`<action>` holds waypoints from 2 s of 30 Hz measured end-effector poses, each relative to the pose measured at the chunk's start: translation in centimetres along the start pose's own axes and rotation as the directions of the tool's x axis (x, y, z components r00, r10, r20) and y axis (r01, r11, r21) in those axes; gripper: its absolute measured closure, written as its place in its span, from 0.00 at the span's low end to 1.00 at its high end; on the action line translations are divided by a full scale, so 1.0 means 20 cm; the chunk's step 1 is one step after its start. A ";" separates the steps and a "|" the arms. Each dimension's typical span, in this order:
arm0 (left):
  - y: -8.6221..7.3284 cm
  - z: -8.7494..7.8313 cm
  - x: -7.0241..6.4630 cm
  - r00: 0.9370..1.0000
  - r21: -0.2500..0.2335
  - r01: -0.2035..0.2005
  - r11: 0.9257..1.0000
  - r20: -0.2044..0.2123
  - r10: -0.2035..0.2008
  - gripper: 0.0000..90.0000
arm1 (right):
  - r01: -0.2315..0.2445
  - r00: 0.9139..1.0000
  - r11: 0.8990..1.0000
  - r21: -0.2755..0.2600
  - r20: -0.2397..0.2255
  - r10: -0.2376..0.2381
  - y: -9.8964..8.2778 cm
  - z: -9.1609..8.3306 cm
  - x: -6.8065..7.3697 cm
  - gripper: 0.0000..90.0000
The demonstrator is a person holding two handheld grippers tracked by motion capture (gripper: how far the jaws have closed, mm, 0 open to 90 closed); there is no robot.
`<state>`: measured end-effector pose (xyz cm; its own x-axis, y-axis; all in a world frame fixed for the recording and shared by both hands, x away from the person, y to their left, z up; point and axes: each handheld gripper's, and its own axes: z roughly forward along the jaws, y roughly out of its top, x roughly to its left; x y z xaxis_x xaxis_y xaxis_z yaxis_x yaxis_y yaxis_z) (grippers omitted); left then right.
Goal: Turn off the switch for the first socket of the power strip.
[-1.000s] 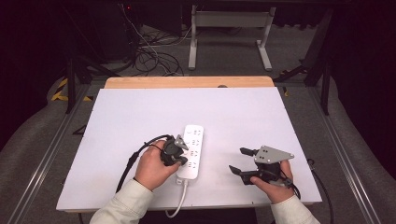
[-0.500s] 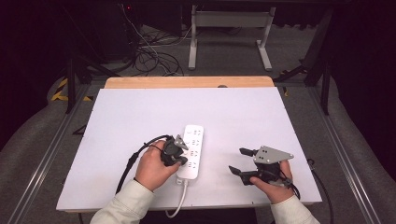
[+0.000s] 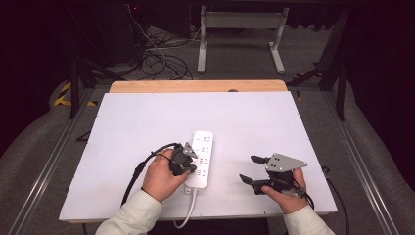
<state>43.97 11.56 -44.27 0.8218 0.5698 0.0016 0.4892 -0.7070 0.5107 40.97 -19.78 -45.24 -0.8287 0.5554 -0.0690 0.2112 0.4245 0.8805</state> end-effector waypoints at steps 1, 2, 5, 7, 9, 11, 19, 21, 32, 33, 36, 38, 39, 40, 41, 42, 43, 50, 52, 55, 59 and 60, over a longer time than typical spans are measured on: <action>0.00 0.00 0.00 1.000 -0.005 0.000 1.000 -0.004 0.000 1.00 | 0.000 1.000 1.000 0.000 0.000 0.000 0.00 0.00 0.00 0.30; 0.00 0.00 -0.01 1.000 -0.007 -0.009 1.000 -0.010 0.009 1.00 | 0.000 1.000 1.000 0.000 0.000 0.000 0.00 0.00 0.00 0.30; 0.00 -0.02 -0.01 1.000 -0.032 0.003 0.999 -0.004 -0.003 1.00 | 0.000 1.000 1.000 -0.002 0.000 0.000 0.00 0.00 -0.01 0.30; 0.00 -0.03 -0.01 1.000 -0.058 0.008 0.998 0.016 -0.007 1.00 | 0.000 1.000 1.000 -0.005 0.002 0.000 0.00 0.00 -0.01 0.30; 0.01 -0.06 -0.01 1.000 -0.084 0.004 0.996 0.016 -0.002 1.00 | -0.002 1.000 1.000 -0.008 0.003 0.002 0.00 -0.01 -0.01 0.30; 0.02 -0.08 -0.02 1.000 -0.106 0.000 0.994 0.013 0.001 1.00 | -0.003 1.000 1.000 -0.006 0.003 0.003 -0.01 0.00 -0.01 0.30; 0.02 -0.13 -0.04 1.000 -0.133 -0.010 0.991 0.015 0.012 1.00 | -0.001 1.000 1.000 -0.006 0.004 0.001 0.00 -0.01 -0.01 0.30; 0.02 -0.14 -0.04 1.000 -0.136 -0.014 0.991 0.016 0.016 1.00 | -0.001 1.000 1.000 -0.006 0.004 0.001 0.00 -0.01 -0.01 0.30; 0.02 -0.19 -0.05 1.000 -0.176 -0.009 0.984 0.021 0.013 0.87 | -0.002 1.000 1.000 -0.005 0.005 0.002 0.00 -0.01 -0.01 0.30; 0.02 -0.20 -0.04 1.000 -0.183 -0.002 0.983 0.015 0.004 0.84 | -0.002 1.000 1.000 -0.005 0.004 0.002 -0.01 -0.01 -0.01 0.30; 0.01 -0.22 -0.04 1.000 -0.209 0.001 0.978 0.015 0.002 0.79 | -0.002 1.000 1.000 -0.004 0.006 0.002 -0.01 -0.01 -0.01 0.29; 0.01 -0.24 -0.05 1.000 -0.218 -0.003 0.976 0.020 0.008 0.75 | -0.001 1.000 1.000 -0.009 0.006 0.001 0.00 -0.01 -0.01 0.29; 0.01 -0.25 -0.05 1.000 -0.224 -0.002 0.975 0.021 0.007 0.75 | -0.001 1.000 1.000 -0.009 0.006 0.001 0.00 -0.01 -0.01 0.29; 0.00 -0.26 -0.05 1.000 -0.232 -0.004 0.973 0.021 0.009 0.71 | -0.001 1.000 1.000 -0.010 0.006 0.001 0.00 -0.01 -0.01 0.29; 0.00 -0.28 -0.05 1.000 -0.243 -0.003 0.970 0.020 0.008 0.68 | 0.000 1.000 1.000 -0.010 0.007 0.000 0.00 -0.01 -0.01 0.29; 0.00 -0.29 -0.05 1.000 -0.255 -0.001 0.967 0.021 0.006 0.66 | -0.001 1.000 1.000 -0.011 0.007 0.001 0.00 -0.01 -0.01 0.29; 0.00 -0.30 -0.05 1.000 -0.266 -0.001 0.964 0.022 0.007 0.63 | -0.001 1.000 1.000 -0.011 0.007 0.001 0.00 -0.01 -0.01 0.29; -0.03 -0.35 -0.05 1.000 -0.313 -0.022 0.949 -0.012 0.019 0.52 | -0.004 1.000 1.000 -0.014 0.006 0.004 0.00 -0.02 -0.01 0.29; -0.05 -0.37 -0.04 1.000 -0.327 -0.021 0.945 -0.018 0.016 0.51 | -0.004 1.000 1.000 -0.014 0.006 0.004 0.00 -0.02 -0.01 0.29; -0.07 -0.40 -0.03 1.000 -0.367 -0.024 0.930 -0.022 0.017 0.42 | -0.002 1.000 1.000 -0.016 0.006 0.002 0.00 -0.02 -0.01 0.29; -0.10 -0.42 -0.03 1.000 -0.417 -0.023 0.909 -0.024 0.015 0.35 | -0.002 1.000 1.000 -0.020 0.008 0.002 0.00 -0.02 -0.01 0.28; -0.10 -0.42 -0.03 0.999 -0.426 -0.033 0.904 -0.035 0.020 0.32 | -0.002 1.000 1.000 -0.021 0.009 0.002 -0.01 -0.02 -0.01 0.28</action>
<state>40.02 16.22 -38.06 0.8209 0.5695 0.0420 0.2906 -0.4799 0.8278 40.97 -20.29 -45.11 -0.8236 0.5627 -0.0710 0.2021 0.4081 0.8903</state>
